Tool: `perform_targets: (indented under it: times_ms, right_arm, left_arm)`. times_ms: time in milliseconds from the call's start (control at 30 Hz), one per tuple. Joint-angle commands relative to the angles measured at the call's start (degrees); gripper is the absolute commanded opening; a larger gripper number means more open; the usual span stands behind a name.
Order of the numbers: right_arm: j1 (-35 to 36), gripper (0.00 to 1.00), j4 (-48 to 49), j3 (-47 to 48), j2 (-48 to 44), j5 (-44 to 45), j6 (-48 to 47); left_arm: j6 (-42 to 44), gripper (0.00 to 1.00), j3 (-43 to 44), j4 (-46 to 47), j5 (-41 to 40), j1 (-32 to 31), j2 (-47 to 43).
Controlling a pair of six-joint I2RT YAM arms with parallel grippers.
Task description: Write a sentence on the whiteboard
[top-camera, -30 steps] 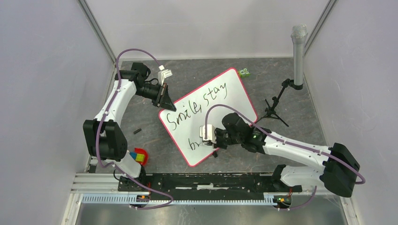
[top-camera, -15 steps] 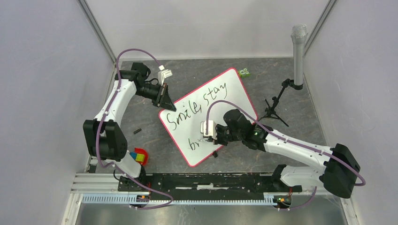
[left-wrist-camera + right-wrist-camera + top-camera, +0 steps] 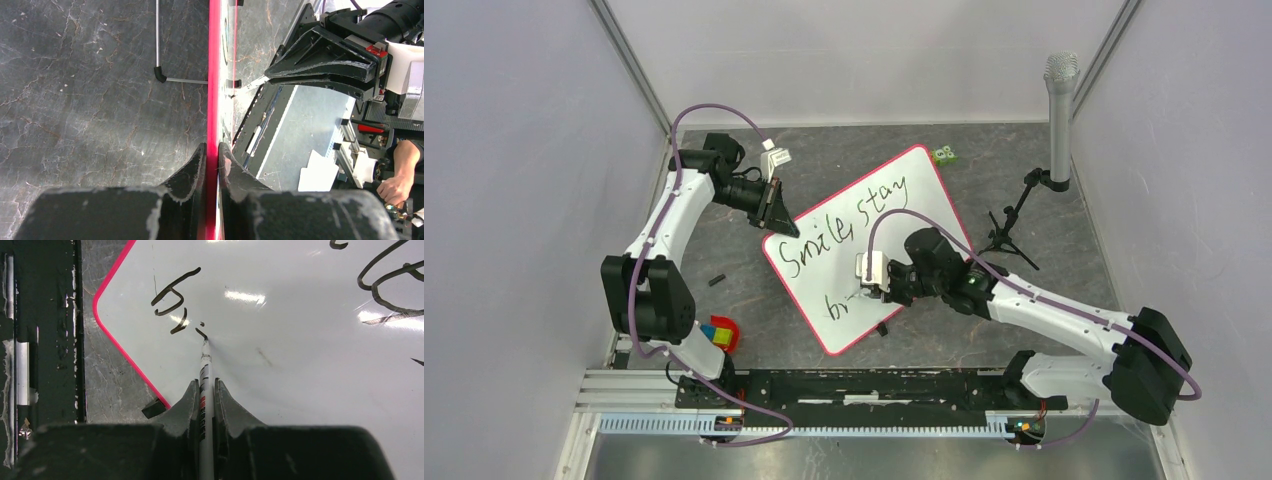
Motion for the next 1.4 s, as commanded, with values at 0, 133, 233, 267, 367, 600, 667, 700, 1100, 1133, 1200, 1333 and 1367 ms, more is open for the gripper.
perform_targets:
  times_ms: [0,133,233,267,367,600,667,700,1100,1133,1200,1333,1367]
  right_arm:
    - [-0.64,0.00,-0.20,0.42,-0.26,-0.03,-0.07]
    - [1.69,0.00,-0.23,-1.15,-0.12,-1.33,0.16]
    - [2.36,0.00,-1.37,-1.62,-0.19,-0.77,-0.97]
    - [2.38,0.00,-2.09,-1.39,-0.14,0.02,-1.75]
    - [2.20,0.00,-3.54,-0.34,-0.51,1.48,-3.08]
    - [1.93,0.00,-4.84,5.60,-0.33,2.26,-3.16]
    - [1.95,0.00,-4.65,7.02,-0.07,1.64,-2.52]
    - [1.93,0.00,-4.45,7.51,0.05,1.51,-2.25]
    - [1.93,0.00,-1.07,5.21,3.27,2.75,-2.33]
    - [1.93,0.00,-1.05,4.72,3.25,2.88,-2.47]
    - [1.93,0.00,-1.32,4.02,2.84,3.09,-2.65]
    - [1.93,0.00,-2.95,3.96,1.63,2.37,-2.97]
    - [1.93,0.00,-3.48,4.09,1.38,2.16,-3.16]
  left_arm:
    - [2.32,0.02,1.15,0.40,-2.22,-0.37,0.63]
    - [2.36,0.02,1.21,0.42,-2.22,-0.37,0.79]
    - [2.34,0.02,1.23,0.39,-2.26,-0.37,0.59]
    - [2.33,0.02,1.14,0.39,-2.31,-0.38,0.58]
    - [2.43,0.02,1.06,0.45,-2.39,-0.41,0.46]
    - [2.43,0.02,1.09,0.41,-2.13,-0.39,0.55]
    - [2.40,0.02,1.13,0.38,-2.05,-0.48,0.53]
    - [2.38,0.02,1.13,0.40,-2.05,-0.46,0.51]
    - [2.36,0.02,1.10,0.45,-2.30,-0.53,0.19]
    - [2.43,0.02,1.10,0.41,-2.32,-0.50,0.11]
    - [2.40,0.02,1.11,0.41,-2.34,-0.54,0.25]
    - [2.42,0.02,1.10,0.45,-2.40,-0.55,0.41]
    - [2.52,0.02,1.07,0.46,-2.31,-0.55,0.40]
